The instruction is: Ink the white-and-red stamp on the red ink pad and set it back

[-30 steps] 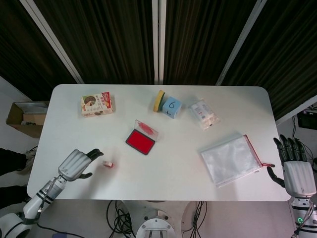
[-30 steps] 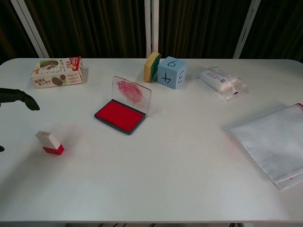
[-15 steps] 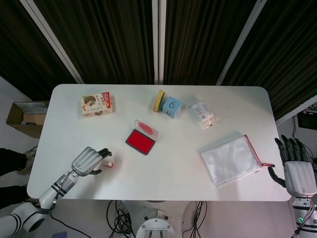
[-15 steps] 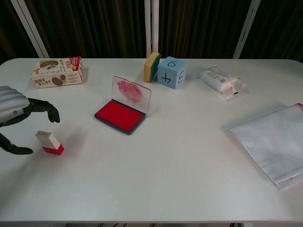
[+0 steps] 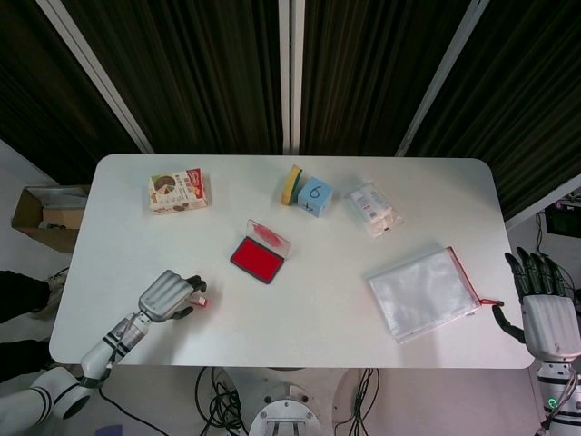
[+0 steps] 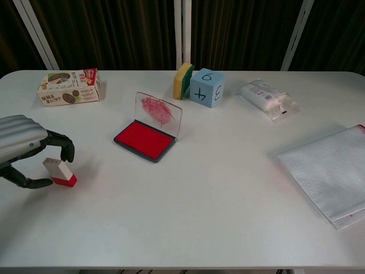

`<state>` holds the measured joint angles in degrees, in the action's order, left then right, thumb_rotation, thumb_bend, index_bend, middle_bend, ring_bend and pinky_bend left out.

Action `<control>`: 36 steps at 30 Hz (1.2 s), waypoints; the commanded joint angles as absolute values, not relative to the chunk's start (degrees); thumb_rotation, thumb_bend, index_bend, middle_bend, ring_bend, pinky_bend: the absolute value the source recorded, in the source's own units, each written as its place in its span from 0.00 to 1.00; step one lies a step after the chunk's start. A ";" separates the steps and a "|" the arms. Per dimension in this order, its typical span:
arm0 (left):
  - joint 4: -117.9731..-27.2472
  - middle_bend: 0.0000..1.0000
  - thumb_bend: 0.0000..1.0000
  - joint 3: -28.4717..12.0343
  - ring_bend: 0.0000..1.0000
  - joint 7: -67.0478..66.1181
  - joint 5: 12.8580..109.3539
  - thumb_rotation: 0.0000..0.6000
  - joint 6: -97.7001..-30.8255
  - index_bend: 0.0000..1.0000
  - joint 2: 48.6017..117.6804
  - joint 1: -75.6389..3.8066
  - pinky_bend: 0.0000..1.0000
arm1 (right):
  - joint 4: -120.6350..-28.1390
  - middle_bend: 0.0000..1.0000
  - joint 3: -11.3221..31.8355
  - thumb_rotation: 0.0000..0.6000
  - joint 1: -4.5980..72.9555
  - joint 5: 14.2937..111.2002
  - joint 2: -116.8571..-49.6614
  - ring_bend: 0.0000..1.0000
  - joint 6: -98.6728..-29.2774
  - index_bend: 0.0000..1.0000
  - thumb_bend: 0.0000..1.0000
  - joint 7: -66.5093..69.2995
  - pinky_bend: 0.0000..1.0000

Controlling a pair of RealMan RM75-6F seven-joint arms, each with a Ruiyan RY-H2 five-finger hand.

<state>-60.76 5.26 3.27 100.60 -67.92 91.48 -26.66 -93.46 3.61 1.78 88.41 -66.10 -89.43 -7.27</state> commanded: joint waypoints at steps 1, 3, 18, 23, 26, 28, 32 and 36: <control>-60.32 0.46 0.23 5.43 0.89 3.37 100.50 1.00 -68.11 0.43 91.91 -26.80 0.93 | -93.58 0.00 3.55 1.00 1.84 88.45 -66.11 0.00 -89.28 0.00 0.20 -7.45 0.00; -60.00 0.46 0.24 5.58 0.89 3.49 100.41 1.00 -68.15 0.44 92.18 -26.92 0.94 | -93.67 0.00 3.51 1.00 1.88 88.57 -66.13 0.00 -89.24 0.00 0.20 -7.71 0.00; -58.11 0.53 0.29 6.55 0.91 5.18 99.50 1.00 -68.64 0.50 93.42 -27.08 0.96 | -93.47 0.00 3.58 1.00 2.12 87.65 -66.40 0.00 -88.26 0.00 0.20 -7.93 0.00; -57.98 0.53 0.33 6.75 0.91 5.55 99.31 1.00 -68.68 0.51 93.46 -27.24 0.96 | -93.41 0.00 3.61 1.00 2.13 87.48 -66.44 0.00 -88.16 0.00 0.20 -7.93 0.00; -58.01 0.54 0.36 6.82 0.91 5.82 99.12 1.00 -68.70 0.52 93.51 -27.29 0.96 | -93.43 0.00 3.60 1.00 2.17 87.38 -66.46 0.00 -88.03 0.00 0.19 -7.98 0.00; -58.04 0.55 0.38 6.91 0.91 5.92 99.05 1.00 -68.66 0.53 93.49 -27.36 0.96 | -93.41 0.00 3.60 1.00 2.18 87.36 -66.49 0.00 -88.00 0.00 0.20 -8.03 0.00; -58.26 0.56 0.40 7.00 0.91 6.11 98.79 1.00 -68.53 0.54 93.36 -27.44 0.96 | -93.40 0.00 3.60 1.00 2.19 87.31 -66.53 0.00 -87.96 0.00 0.20 -8.02 0.00; -58.77 0.56 0.41 6.97 0.91 6.36 98.58 1.00 -68.81 0.54 93.15 -27.45 0.97 | -93.40 0.00 3.61 1.00 2.18 87.33 -66.53 0.00 -88.03 0.00 0.20 -8.05 0.00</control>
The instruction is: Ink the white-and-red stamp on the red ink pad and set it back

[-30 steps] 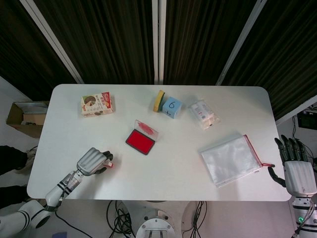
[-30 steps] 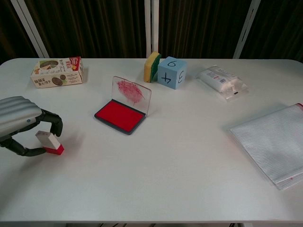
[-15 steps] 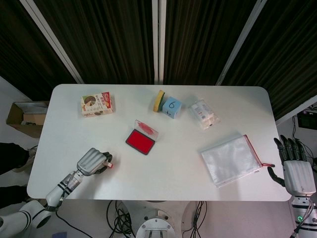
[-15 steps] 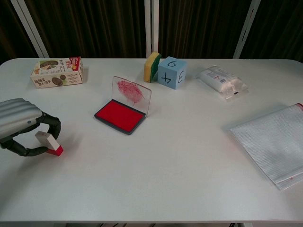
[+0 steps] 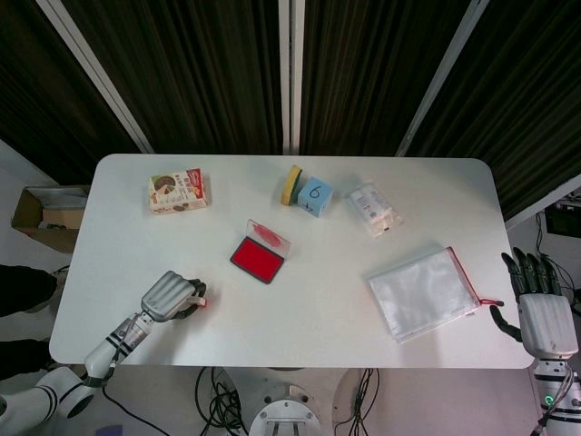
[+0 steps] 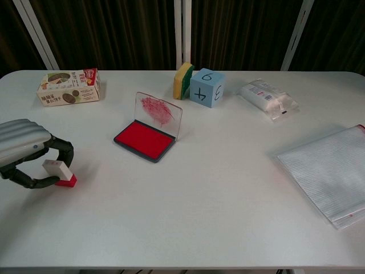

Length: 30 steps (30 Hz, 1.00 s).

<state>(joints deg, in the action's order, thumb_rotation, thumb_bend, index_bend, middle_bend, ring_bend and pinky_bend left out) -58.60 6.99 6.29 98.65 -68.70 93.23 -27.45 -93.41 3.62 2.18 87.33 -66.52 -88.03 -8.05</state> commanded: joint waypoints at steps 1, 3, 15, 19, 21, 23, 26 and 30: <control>-58.92 0.57 0.41 6.95 0.91 6.42 98.55 1.00 -68.87 0.55 93.05 -27.48 0.97 | -93.40 0.00 3.61 1.00 2.18 87.31 -66.53 0.00 -88.02 0.00 0.20 -8.05 0.00; -59.37 0.57 0.42 6.85 0.91 6.64 98.46 1.00 -69.01 0.55 92.80 -27.57 0.97 | -93.38 0.00 3.61 1.00 2.19 87.30 -66.54 0.00 -88.00 0.00 0.20 -8.04 0.00; -65.87 0.60 0.45 3.23 0.93 12.47 97.05 1.00 -68.88 0.58 88.63 -31.13 0.99 | -93.31 0.00 3.63 1.00 1.97 87.49 -66.37 0.00 -88.54 0.00 0.20 -7.56 0.00; -67.00 0.61 0.46 0.65 0.94 13.55 96.39 1.00 -67.68 0.59 88.51 -33.91 0.99 | -93.26 0.00 3.67 1.00 1.74 87.32 -66.28 0.00 -88.82 0.00 0.20 -7.34 0.00; -66.65 0.62 0.46 -0.68 0.94 13.86 95.91 1.00 -66.81 0.60 89.05 -35.39 1.00 | -93.34 0.00 3.65 1.00 1.60 87.31 -66.19 0.00 -89.00 0.00 0.20 -7.27 0.00; -65.61 0.63 0.46 -2.09 0.95 13.79 95.36 1.00 -65.62 0.61 90.13 -37.15 1.00 | -93.46 0.00 3.61 1.00 1.45 87.39 -66.07 0.00 -89.26 0.00 0.19 -7.23 0.00; -63.69 0.65 0.46 -3.86 0.97 14.61 94.26 1.00 -64.07 0.63 92.49 -39.37 1.00 | -93.58 0.00 3.59 1.00 1.23 87.40 -65.92 0.00 -89.55 0.00 0.20 -7.17 0.00; -60.05 0.66 0.46 -4.95 0.98 14.99 93.30 1.00 -61.31 0.64 95.77 -42.18 1.00 | -93.70 0.00 3.59 1.00 1.04 87.34 -65.70 0.00 -89.75 0.00 0.20 -7.07 0.00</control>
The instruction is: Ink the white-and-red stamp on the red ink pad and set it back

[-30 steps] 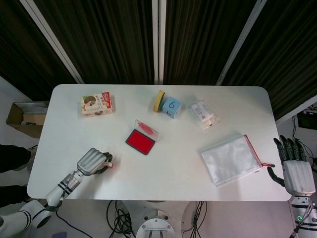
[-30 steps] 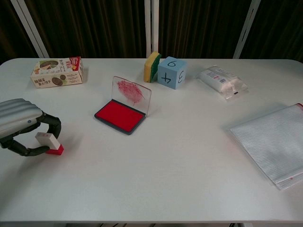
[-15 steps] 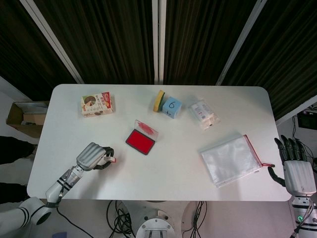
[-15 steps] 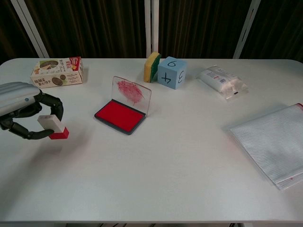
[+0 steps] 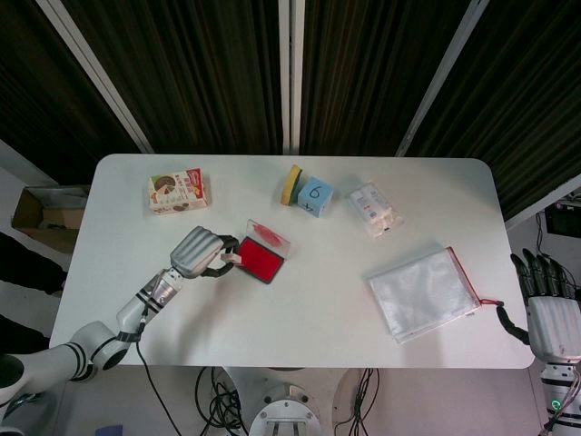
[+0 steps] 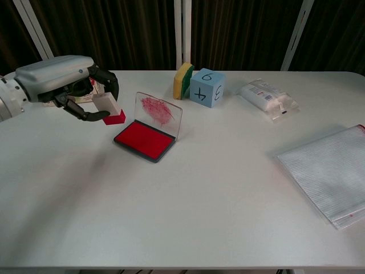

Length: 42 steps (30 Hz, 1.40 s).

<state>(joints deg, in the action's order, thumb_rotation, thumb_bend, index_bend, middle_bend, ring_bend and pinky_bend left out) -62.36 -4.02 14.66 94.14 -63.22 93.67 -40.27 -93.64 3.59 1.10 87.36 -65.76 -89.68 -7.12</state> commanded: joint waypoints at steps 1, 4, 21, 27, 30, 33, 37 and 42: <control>-58.98 0.66 0.46 -5.09 0.98 14.87 93.10 1.00 -60.46 0.64 96.73 -42.98 1.00 | -93.75 0.00 3.61 1.00 1.00 87.34 -65.60 0.00 -89.80 0.00 0.20 -7.01 0.00; -56.44 0.67 0.46 -5.41 0.98 14.66 92.45 1.00 -58.59 0.65 99.28 -44.70 1.00 | -93.73 0.00 3.64 1.00 0.92 87.29 -65.44 0.00 -89.85 0.00 0.20 -6.83 0.00; -44.38 0.68 0.47 -3.62 0.98 15.35 90.03 1.00 -53.79 0.66 106.96 -47.48 1.00 | -93.08 0.00 3.83 1.00 1.07 86.60 -65.39 0.00 -89.00 0.00 0.20 -5.84 0.00; -42.35 0.68 0.47 -3.00 0.98 16.56 89.94 1.00 -53.80 0.66 108.22 -47.73 1.00 | -92.70 0.00 3.89 1.00 1.28 86.34 -65.63 0.00 -88.49 0.00 0.20 -5.85 0.00; -41.40 0.68 0.47 -2.70 0.98 16.98 89.95 1.00 -53.81 0.66 108.94 -47.85 1.00 | -92.63 0.00 3.86 1.00 1.31 86.26 -65.66 0.00 -88.37 0.00 0.20 -5.90 0.00; -40.62 0.68 0.47 -2.43 0.99 17.45 89.95 1.00 -53.96 0.66 109.55 -47.84 1.00 | -92.54 0.00 3.90 1.00 1.24 86.12 -65.65 0.00 -88.41 0.00 0.20 -5.86 0.00; -39.21 0.69 0.47 -1.87 0.99 18.10 90.00 1.00 -53.88 0.66 110.37 -47.77 1.00 | -92.44 0.00 3.92 1.00 1.20 85.83 -65.64 0.00 -88.27 0.00 0.20 -5.76 0.00; -38.16 0.69 0.47 -1.63 0.99 19.21 90.07 1.00 -54.47 0.66 110.79 -47.77 1.00 | -92.48 0.00 3.93 1.00 1.24 85.84 -65.67 0.00 -88.21 0.00 0.20 -5.83 0.00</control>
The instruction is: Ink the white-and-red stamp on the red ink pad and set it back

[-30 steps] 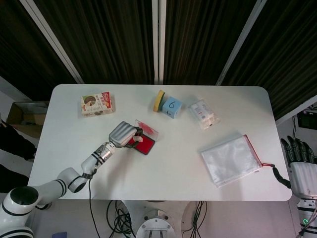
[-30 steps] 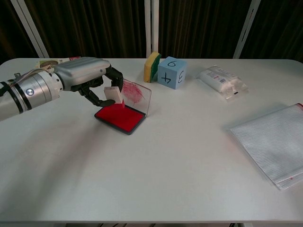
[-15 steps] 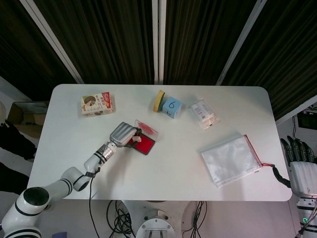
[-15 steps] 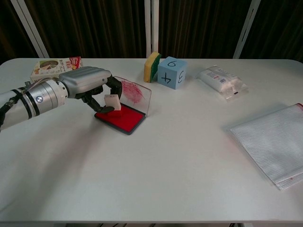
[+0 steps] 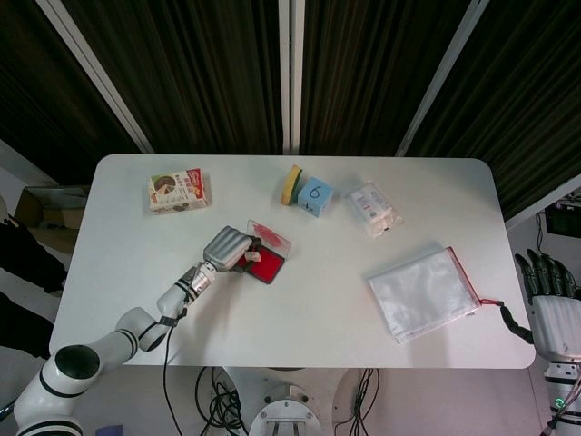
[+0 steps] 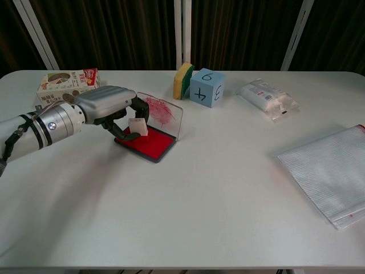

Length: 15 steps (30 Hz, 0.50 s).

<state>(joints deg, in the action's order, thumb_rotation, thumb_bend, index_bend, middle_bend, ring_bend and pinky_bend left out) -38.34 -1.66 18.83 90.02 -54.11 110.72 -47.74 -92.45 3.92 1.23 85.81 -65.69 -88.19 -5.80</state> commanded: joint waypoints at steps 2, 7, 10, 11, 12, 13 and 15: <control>-38.21 0.69 0.47 -1.65 0.99 19.52 90.16 1.00 -54.89 0.66 110.61 -47.87 1.00 | -92.53 0.00 3.93 1.00 1.23 85.87 -65.66 0.00 -88.25 0.00 0.20 -5.84 0.00; -40.75 0.69 0.47 -2.56 0.99 20.22 89.94 1.00 -56.91 0.66 108.50 -48.01 1.00 | -92.77 0.00 4.00 1.00 1.18 85.97 -65.51 0.00 -88.48 0.00 0.20 -5.87 0.00; -44.77 0.69 0.47 -3.87 0.99 19.72 89.53 1.00 -59.53 0.66 104.92 -47.67 1.00 | -92.81 0.00 3.99 1.00 1.18 86.02 -65.45 0.00 -88.49 0.00 0.20 -5.84 0.00; -46.47 0.69 0.47 -4.24 0.99 19.35 89.33 1.00 -60.31 0.66 103.41 -47.39 1.00 | -92.82 0.00 3.99 1.00 1.19 86.05 -65.42 0.00 -88.49 0.00 0.20 -5.83 0.00; -48.45 0.69 0.47 -4.51 0.99 18.88 89.11 1.00 -60.97 0.66 101.69 -47.00 1.00 | -92.81 0.00 4.00 1.00 1.19 86.05 -65.41 0.00 -88.49 0.00 0.20 -5.77 0.00; -51.41 0.69 0.47 -4.68 0.99 18.09 88.83 1.00 -61.73 0.66 99.14 -46.33 1.00 | -92.78 0.00 4.00 1.00 1.20 86.04 -65.42 0.00 -88.47 0.00 0.20 -5.71 0.00; -56.09 0.68 0.47 -4.50 0.99 16.51 88.48 1.00 -62.75 0.66 95.12 -44.97 1.00 | -92.71 0.00 4.03 1.00 1.25 85.97 -65.47 0.00 -88.36 0.00 0.20 -5.64 0.00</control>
